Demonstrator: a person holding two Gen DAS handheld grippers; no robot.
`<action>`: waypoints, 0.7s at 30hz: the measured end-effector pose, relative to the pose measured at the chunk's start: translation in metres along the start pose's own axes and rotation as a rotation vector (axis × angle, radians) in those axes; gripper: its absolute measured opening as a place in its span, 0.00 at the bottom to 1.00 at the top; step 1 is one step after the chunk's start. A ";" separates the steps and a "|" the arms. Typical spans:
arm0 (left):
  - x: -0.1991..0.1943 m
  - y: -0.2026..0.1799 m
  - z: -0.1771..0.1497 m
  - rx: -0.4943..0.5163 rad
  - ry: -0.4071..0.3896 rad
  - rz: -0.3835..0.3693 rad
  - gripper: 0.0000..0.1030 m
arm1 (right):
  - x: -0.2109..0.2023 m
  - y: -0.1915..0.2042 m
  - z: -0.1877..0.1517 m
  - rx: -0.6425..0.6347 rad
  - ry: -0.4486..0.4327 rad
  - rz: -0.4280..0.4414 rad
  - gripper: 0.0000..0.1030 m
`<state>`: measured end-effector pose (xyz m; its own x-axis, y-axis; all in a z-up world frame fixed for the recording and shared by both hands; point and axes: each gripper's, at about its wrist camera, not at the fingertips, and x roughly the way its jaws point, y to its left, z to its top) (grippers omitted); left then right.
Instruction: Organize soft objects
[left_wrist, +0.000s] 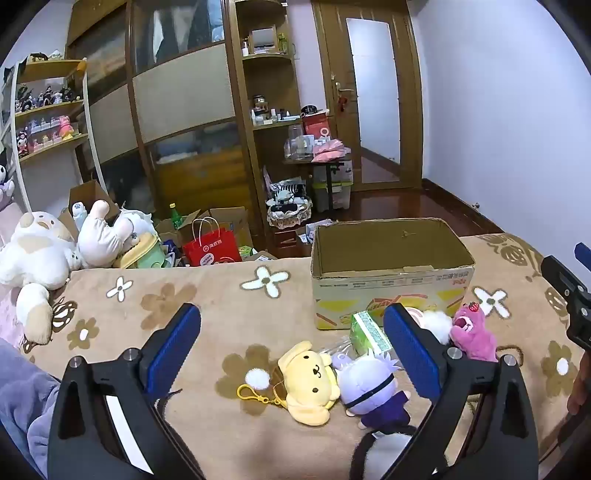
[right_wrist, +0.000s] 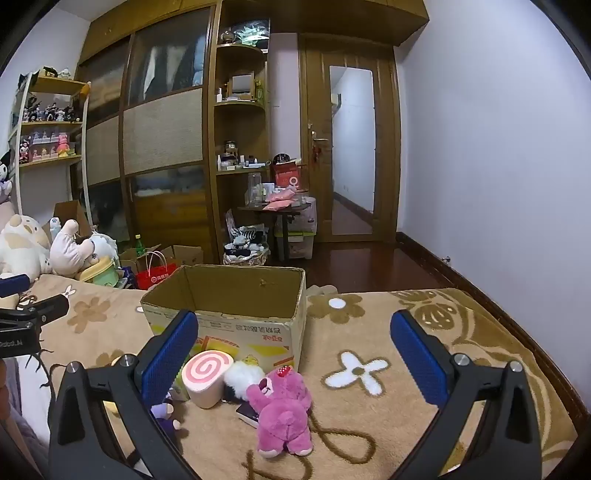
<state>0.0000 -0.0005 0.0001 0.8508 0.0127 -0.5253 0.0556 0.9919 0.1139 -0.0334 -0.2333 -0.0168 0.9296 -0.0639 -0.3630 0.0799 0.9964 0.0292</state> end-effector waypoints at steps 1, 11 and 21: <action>0.000 0.000 0.000 -0.001 0.000 0.003 0.95 | 0.000 0.000 0.000 0.000 0.000 0.001 1.00; 0.003 -0.001 0.002 -0.003 0.000 0.001 0.95 | 0.002 0.002 -0.002 -0.007 0.007 -0.009 1.00; 0.004 -0.002 -0.002 -0.007 -0.003 0.004 0.95 | 0.006 -0.002 -0.008 -0.001 0.009 -0.012 1.00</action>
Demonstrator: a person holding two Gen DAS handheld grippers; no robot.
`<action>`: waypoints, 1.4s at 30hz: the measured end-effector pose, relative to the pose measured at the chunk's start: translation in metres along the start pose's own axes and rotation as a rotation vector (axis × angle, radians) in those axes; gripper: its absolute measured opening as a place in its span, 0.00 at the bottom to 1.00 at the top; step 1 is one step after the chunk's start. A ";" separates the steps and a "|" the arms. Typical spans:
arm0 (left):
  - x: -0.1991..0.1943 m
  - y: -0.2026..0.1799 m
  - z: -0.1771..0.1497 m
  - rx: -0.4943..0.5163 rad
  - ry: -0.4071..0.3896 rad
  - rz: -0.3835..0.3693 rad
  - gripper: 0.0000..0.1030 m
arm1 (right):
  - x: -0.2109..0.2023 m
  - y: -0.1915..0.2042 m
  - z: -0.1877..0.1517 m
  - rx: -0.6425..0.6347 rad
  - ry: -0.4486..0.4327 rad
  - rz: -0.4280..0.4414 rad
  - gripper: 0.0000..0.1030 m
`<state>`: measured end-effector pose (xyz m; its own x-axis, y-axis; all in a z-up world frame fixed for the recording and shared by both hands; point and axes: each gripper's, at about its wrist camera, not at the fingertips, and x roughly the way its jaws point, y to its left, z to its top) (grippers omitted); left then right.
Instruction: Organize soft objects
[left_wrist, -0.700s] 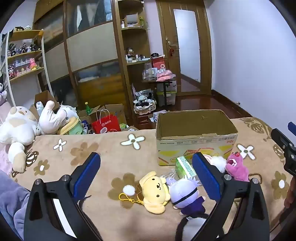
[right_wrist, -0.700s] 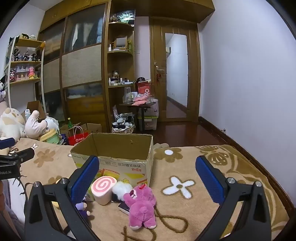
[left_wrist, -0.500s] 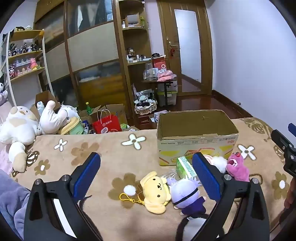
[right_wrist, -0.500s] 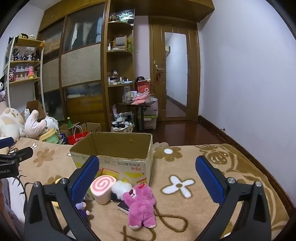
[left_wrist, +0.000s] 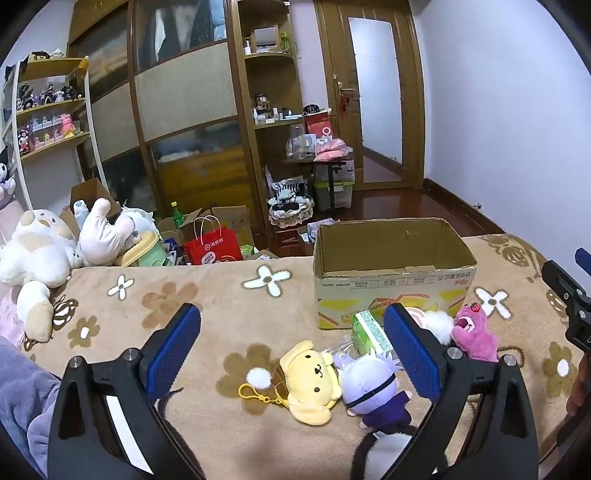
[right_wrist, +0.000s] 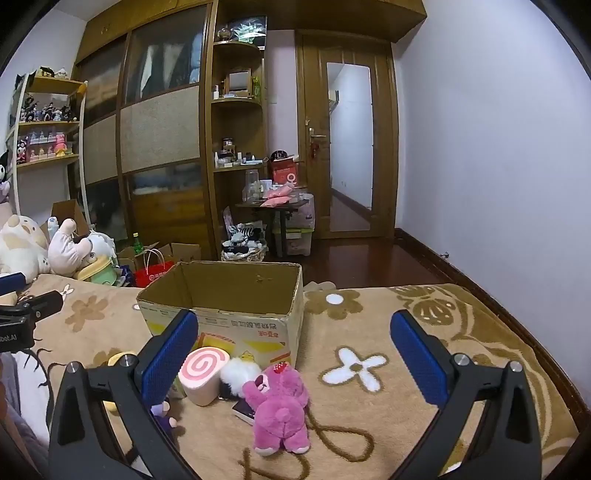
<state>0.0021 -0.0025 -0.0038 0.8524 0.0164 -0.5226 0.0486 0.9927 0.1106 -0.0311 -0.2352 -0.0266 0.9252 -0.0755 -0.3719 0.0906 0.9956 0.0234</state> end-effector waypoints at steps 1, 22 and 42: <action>0.000 0.000 0.000 0.001 0.001 0.000 0.95 | 0.000 0.000 0.000 0.000 0.000 -0.002 1.00; -0.003 -0.002 -0.001 0.001 0.002 0.001 0.96 | -0.001 0.012 -0.001 -0.041 0.017 0.022 1.00; -0.002 0.001 -0.002 0.001 0.005 -0.003 0.96 | 0.001 0.008 0.000 -0.039 0.020 0.035 1.00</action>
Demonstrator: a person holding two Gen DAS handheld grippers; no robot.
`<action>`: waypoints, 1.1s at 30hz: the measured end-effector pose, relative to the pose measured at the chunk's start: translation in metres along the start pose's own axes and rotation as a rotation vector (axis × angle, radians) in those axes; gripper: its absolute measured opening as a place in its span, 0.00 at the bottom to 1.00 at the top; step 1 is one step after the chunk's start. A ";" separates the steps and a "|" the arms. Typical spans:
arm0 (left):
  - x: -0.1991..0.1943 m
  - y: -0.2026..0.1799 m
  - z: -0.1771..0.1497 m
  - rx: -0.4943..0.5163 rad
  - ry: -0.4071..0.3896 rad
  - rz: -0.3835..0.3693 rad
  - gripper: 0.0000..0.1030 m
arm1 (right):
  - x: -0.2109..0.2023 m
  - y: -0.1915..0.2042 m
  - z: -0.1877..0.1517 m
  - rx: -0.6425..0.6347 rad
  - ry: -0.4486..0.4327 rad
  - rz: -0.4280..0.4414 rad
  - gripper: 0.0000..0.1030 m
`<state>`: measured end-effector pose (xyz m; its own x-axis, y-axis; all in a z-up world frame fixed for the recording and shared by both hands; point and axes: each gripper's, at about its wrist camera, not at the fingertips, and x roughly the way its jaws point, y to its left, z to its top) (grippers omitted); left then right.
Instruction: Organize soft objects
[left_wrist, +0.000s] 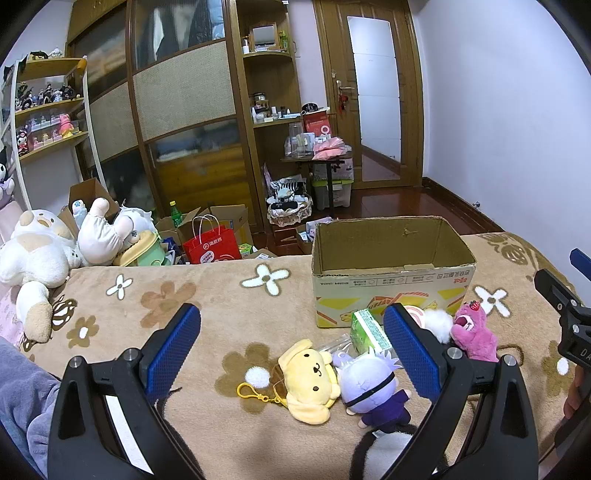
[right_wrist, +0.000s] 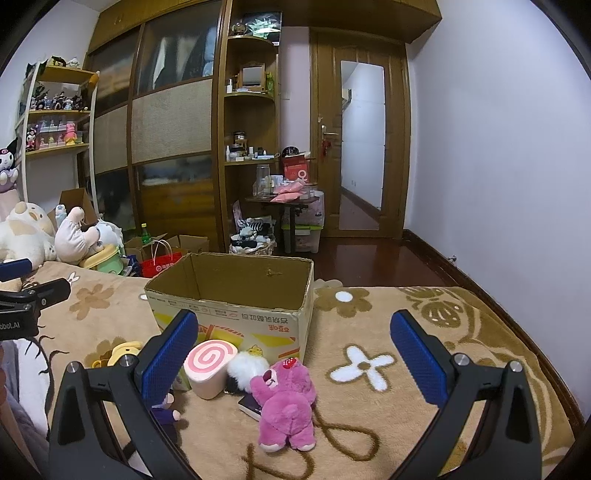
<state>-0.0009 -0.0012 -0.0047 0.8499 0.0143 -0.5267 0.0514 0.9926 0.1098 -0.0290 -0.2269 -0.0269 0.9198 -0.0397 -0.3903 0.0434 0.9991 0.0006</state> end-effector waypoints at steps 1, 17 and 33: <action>0.000 0.000 0.000 0.000 0.000 -0.001 0.96 | 0.000 0.000 0.000 0.001 -0.001 0.000 1.00; 0.000 -0.001 -0.001 -0.001 0.000 -0.002 0.96 | 0.001 -0.002 0.000 0.002 -0.001 -0.002 1.00; 0.000 -0.001 -0.002 0.004 0.003 -0.005 0.96 | -0.001 -0.004 0.003 0.005 -0.010 -0.010 1.00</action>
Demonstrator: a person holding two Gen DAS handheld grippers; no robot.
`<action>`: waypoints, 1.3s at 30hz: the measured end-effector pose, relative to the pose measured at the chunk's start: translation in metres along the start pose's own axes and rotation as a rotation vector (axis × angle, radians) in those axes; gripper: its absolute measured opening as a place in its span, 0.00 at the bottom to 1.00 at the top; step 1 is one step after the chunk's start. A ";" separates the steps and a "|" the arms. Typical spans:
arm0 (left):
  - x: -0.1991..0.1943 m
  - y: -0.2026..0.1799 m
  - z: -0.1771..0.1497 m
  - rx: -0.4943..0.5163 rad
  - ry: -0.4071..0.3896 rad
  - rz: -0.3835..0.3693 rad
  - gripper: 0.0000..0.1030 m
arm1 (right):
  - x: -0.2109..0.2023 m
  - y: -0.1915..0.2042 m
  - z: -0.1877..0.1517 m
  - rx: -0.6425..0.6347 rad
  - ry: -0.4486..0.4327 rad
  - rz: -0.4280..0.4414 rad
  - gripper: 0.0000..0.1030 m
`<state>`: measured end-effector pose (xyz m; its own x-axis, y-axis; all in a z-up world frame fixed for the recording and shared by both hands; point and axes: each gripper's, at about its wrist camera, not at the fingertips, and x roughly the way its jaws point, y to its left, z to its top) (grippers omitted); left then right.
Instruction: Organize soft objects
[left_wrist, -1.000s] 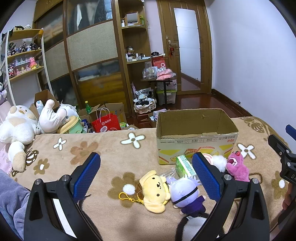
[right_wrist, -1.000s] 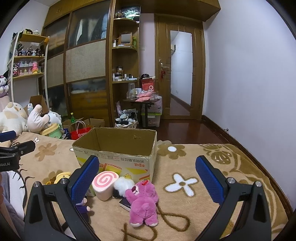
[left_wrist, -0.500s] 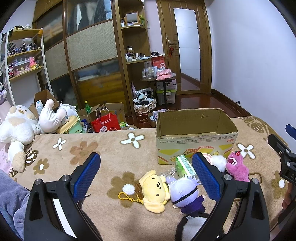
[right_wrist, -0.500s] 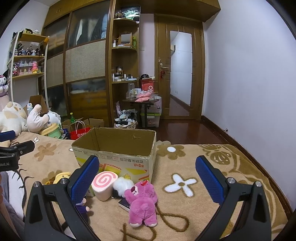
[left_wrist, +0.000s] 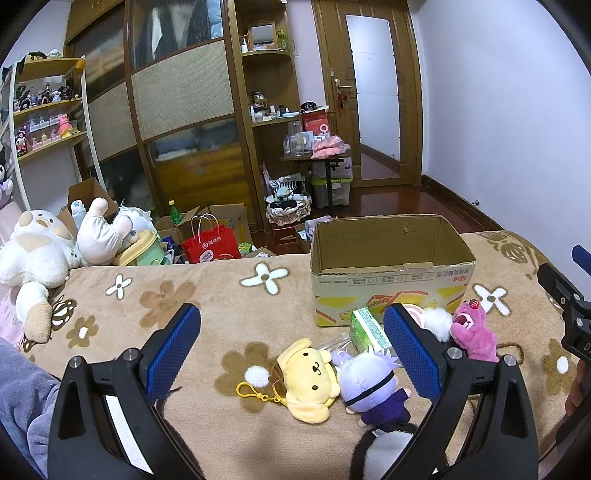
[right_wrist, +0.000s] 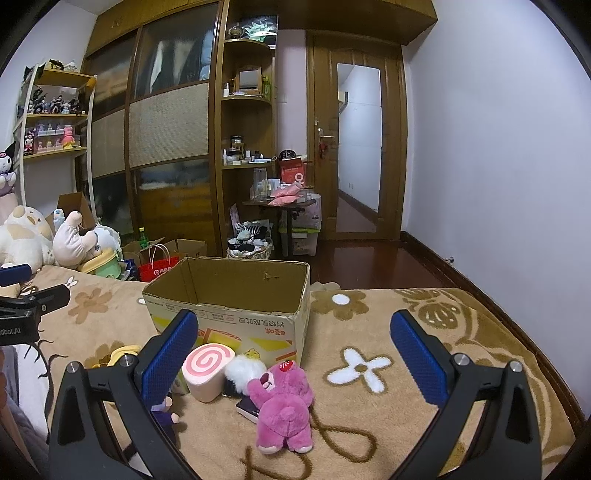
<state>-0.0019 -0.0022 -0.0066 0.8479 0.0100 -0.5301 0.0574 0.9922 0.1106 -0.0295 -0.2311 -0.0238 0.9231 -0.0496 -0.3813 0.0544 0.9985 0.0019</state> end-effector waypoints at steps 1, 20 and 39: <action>0.000 0.000 0.001 -0.001 0.001 0.000 0.96 | 0.000 0.000 0.000 0.000 0.000 -0.002 1.00; 0.051 0.008 0.013 0.000 0.160 0.019 0.96 | 0.035 -0.005 0.002 0.066 0.076 0.014 1.00; 0.147 0.025 -0.005 -0.086 0.466 -0.004 0.95 | 0.106 0.002 -0.028 0.057 0.305 0.040 1.00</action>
<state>0.1210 0.0244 -0.0862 0.5196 0.0414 -0.8534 -0.0007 0.9988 0.0480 0.0575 -0.2333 -0.0905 0.7687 0.0070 -0.6396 0.0499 0.9962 0.0709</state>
